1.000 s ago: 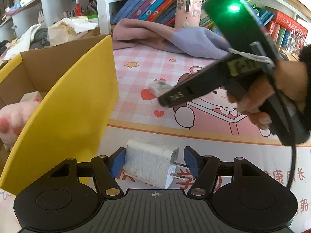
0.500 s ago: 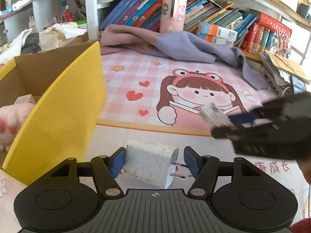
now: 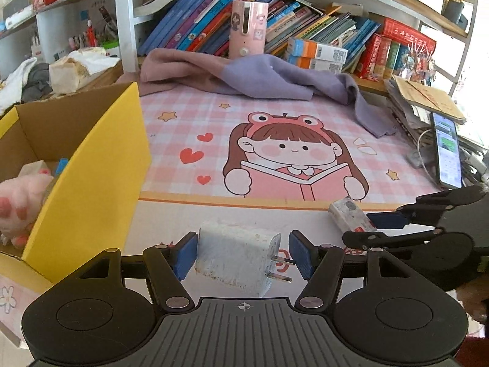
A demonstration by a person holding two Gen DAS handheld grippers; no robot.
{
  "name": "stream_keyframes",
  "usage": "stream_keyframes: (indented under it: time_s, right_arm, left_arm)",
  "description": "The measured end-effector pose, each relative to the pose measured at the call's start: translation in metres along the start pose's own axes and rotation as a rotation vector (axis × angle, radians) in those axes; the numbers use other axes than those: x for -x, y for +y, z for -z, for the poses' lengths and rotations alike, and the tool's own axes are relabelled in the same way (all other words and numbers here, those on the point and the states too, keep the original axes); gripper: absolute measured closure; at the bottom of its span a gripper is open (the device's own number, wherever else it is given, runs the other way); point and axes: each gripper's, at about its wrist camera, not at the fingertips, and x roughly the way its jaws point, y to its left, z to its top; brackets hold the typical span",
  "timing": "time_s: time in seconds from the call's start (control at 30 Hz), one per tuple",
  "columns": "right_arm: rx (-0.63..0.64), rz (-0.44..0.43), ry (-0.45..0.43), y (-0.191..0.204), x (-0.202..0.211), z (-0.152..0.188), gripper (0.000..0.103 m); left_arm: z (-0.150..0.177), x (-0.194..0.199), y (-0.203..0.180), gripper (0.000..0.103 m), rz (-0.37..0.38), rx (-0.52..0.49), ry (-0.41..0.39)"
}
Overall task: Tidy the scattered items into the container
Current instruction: 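Lift the charger and medicine box and carry both toward the yellow box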
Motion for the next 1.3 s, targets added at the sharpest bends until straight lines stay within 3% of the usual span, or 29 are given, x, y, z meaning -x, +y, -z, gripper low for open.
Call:
stream_keyframes:
  time_s: [0.27,0.33,0.4,0.53,1.03,1.3]
  right_arm:
    - [-0.036,0.04,0.0,0.001,-0.01,-0.001,0.064]
    - [-0.042,0.051,-0.007,0.002,-0.012,-0.002,0.065]
    - [-0.043,0.047,-0.011,0.003,-0.012,-0.002,0.074]
    - [-0.038,0.052,-0.015,0.006,-0.007,0.001,0.075]
    - [-0.18,0.067,-0.086,0.011,0.059,0.015,0.075]
    - [-0.194,0.135,-0.133,0.023,0.084,0.025,0.075]
  left_arm:
    - [0.0,0.008,-0.001,0.038,0.009,-0.021,0.008]
    - [0.001,0.011,-0.001,0.038,0.011,-0.023,0.01]
    - [0.001,0.013,-0.001,0.038,0.011,-0.022,0.008]
    - [0.003,0.018,-0.001,0.038,0.014,-0.014,0.003]
    - [0.009,0.038,-0.017,0.038,0.101,-0.067,-0.026]
    - [0.012,0.053,-0.015,0.038,0.141,-0.087,-0.061]
